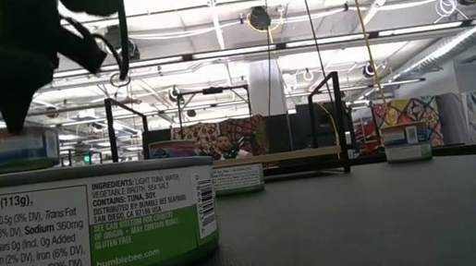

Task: Stack canned seafood by type on shelf
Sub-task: Put the blue tuna can on the shelf

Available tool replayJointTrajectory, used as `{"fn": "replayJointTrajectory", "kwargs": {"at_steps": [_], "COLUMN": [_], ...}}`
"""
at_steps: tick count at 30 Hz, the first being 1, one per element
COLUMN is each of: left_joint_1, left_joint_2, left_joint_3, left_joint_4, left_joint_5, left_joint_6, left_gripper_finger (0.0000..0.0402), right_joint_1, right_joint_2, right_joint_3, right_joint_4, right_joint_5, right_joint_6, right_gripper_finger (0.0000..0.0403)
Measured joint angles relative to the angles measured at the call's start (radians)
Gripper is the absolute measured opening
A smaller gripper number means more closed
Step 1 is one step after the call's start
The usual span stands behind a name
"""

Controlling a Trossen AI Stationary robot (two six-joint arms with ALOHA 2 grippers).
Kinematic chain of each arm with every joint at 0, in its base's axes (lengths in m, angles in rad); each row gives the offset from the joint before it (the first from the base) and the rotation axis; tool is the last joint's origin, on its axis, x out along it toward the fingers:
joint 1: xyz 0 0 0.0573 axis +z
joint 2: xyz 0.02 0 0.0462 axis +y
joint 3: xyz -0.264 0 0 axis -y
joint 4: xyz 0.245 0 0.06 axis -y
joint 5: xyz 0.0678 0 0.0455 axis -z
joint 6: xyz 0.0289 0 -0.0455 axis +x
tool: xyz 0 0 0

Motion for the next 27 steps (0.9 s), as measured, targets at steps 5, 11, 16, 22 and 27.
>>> {"fn": "replayJointTrajectory", "kwargs": {"at_steps": [5, 11, 16, 22, 27], "left_joint_1": [-0.055, -0.092, -0.091, -0.035, 0.04], "left_joint_2": [0.0, 0.059, 0.168, 0.317, 0.395], "left_joint_3": [0.072, 0.212, 0.366, 0.56, 0.674], "left_joint_4": [0.006, 0.023, 0.021, -0.013, -0.015], "left_joint_5": [0.013, 0.012, -0.014, -0.119, -0.202], "left_joint_6": [-0.036, -0.023, 0.089, 0.28, 0.443], "left_gripper_finger": [0.0, 0.0, 0.0, 0.0, 0.0], "right_joint_1": [0.0, 0.0, 0.0, 0.0, 0.0], "right_joint_2": [0.0, 0.0, 0.0, 0.0, 0.0], "right_joint_3": [0.0, 0.0, 0.0, 0.0, 0.0], "right_joint_4": [0.0, 0.008, 0.008, 0.005, -0.022], "right_joint_5": [0.0, 0.0, 0.0, 0.0, 0.0], "right_joint_6": [0.0, 0.0, 0.0, 0.0, -0.029], "right_gripper_finger": [0.0169, 0.0169, 0.0169, 0.0169, 0.0169]}}
